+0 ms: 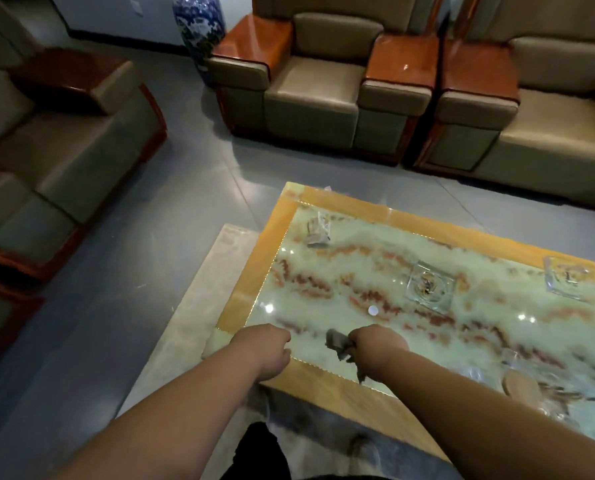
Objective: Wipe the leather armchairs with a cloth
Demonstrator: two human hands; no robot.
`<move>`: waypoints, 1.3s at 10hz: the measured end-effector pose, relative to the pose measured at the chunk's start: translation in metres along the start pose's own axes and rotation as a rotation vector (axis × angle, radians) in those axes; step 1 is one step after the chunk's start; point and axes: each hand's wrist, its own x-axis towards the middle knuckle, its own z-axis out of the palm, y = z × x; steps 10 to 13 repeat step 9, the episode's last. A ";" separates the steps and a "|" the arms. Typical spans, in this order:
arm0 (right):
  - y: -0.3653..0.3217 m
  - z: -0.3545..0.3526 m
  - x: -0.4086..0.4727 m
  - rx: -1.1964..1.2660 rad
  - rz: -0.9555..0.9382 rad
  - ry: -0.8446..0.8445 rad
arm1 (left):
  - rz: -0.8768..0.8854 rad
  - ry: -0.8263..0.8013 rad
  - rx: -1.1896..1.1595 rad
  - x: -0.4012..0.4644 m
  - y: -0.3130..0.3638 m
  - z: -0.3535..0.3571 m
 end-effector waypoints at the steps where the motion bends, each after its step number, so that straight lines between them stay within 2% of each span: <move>1: -0.018 -0.005 0.014 0.028 0.103 0.006 | 0.095 -0.034 0.090 0.022 -0.025 -0.015; 3: -0.056 -0.005 0.035 0.093 0.227 -0.036 | 0.241 -0.083 0.194 0.061 -0.060 -0.028; 5: -0.077 0.006 0.048 0.267 0.320 -0.070 | 0.312 -0.126 0.209 0.090 -0.077 -0.026; 7: -0.087 0.012 0.049 0.285 0.245 -0.150 | 0.339 -0.154 0.236 0.098 -0.084 -0.033; 8: -0.084 0.013 0.050 0.314 0.300 -0.136 | 0.330 -0.142 0.250 0.098 -0.084 -0.045; 13: -0.077 0.011 0.050 0.334 0.296 -0.102 | 0.326 -0.128 0.256 0.097 -0.081 -0.056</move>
